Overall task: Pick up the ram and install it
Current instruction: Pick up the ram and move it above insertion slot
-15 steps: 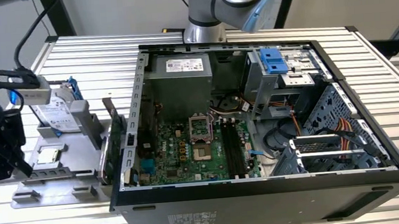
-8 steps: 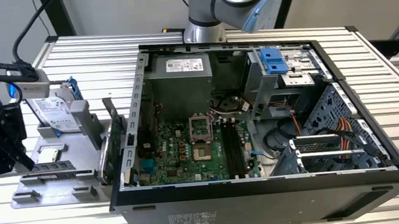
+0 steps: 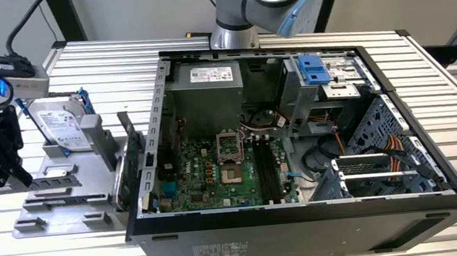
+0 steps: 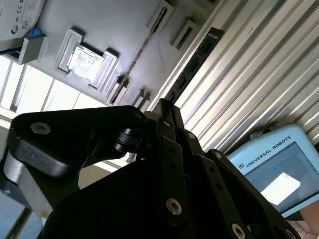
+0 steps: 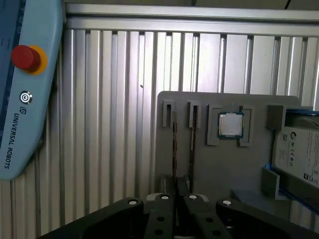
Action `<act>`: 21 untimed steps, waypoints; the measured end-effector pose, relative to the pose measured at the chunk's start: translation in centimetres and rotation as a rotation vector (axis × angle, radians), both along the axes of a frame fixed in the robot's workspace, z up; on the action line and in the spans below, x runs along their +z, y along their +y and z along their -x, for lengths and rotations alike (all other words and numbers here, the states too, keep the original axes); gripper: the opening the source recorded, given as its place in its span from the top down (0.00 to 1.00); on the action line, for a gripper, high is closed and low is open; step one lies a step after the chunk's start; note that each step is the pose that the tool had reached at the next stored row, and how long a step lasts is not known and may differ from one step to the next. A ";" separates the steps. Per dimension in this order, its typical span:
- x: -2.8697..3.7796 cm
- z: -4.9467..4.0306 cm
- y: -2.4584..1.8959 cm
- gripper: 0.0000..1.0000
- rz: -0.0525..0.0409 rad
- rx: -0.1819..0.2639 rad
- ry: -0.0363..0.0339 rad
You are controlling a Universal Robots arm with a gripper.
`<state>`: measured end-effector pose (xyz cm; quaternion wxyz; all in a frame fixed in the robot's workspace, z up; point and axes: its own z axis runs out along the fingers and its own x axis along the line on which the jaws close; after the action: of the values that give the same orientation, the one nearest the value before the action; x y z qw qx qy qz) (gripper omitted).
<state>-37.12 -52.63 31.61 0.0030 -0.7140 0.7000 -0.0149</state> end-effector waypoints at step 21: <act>0.92 0.02 0.04 1.00 -0.0802 -0.027 0.0116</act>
<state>-37.14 -52.59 32.53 0.0274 -0.7040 0.7095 0.0172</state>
